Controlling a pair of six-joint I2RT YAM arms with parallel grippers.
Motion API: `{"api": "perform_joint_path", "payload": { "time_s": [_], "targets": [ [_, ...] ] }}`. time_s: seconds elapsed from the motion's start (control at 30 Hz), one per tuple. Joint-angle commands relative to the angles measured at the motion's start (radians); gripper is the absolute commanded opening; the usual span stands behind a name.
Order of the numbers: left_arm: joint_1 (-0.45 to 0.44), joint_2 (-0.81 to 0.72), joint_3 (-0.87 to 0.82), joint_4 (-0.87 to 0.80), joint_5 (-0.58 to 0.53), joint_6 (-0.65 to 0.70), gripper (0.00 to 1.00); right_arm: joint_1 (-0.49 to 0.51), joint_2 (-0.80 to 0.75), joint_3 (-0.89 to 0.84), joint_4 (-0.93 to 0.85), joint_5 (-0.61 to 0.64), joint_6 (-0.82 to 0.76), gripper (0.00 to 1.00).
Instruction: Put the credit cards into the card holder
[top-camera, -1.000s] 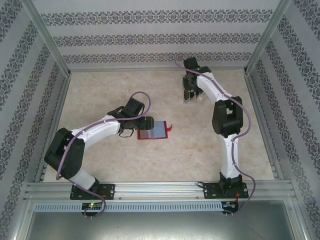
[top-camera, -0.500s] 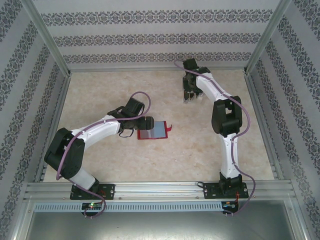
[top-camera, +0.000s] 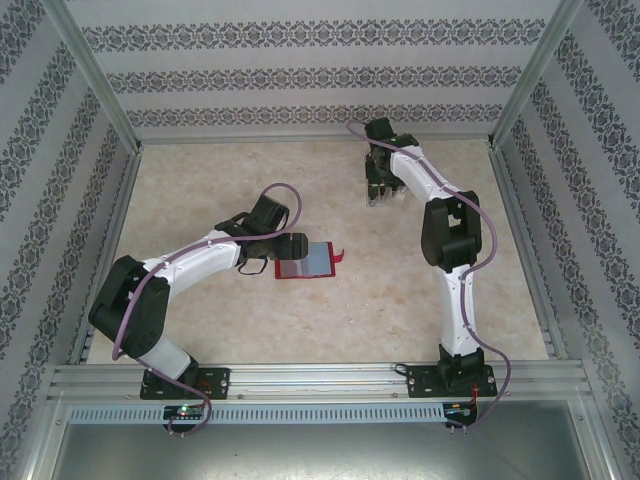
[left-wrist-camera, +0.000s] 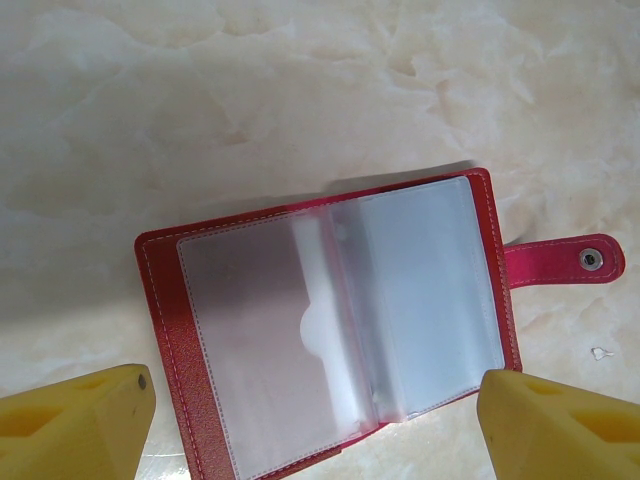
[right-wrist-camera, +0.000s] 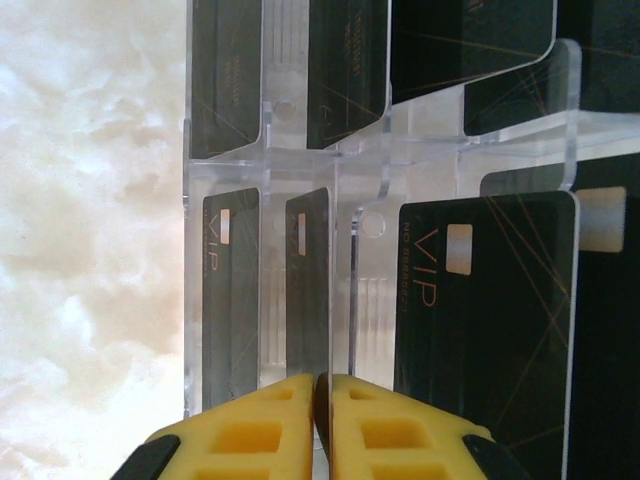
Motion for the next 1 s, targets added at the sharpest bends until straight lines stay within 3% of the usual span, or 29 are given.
{"api": "perform_joint_path", "payload": {
  "time_s": [0.0,0.3,0.53,0.97],
  "targets": [
    [0.012,0.008,0.01,0.016,-0.004,-0.014,0.85,-0.013,0.012,0.034,-0.023,-0.003,-0.003,0.13],
    [0.013,0.01,0.013,0.015,-0.005,-0.014,0.85,-0.018,0.031,0.07,-0.038,-0.008,-0.004,0.14],
    [0.013,0.01,0.015,0.014,-0.003,-0.015,0.85,-0.02,0.03,0.081,-0.042,-0.033,-0.002,0.0],
    [0.013,0.01,0.025,0.007,-0.019,-0.017,0.85,-0.024,-0.09,0.064,-0.034,-0.133,0.019,0.0]
  ]
}}
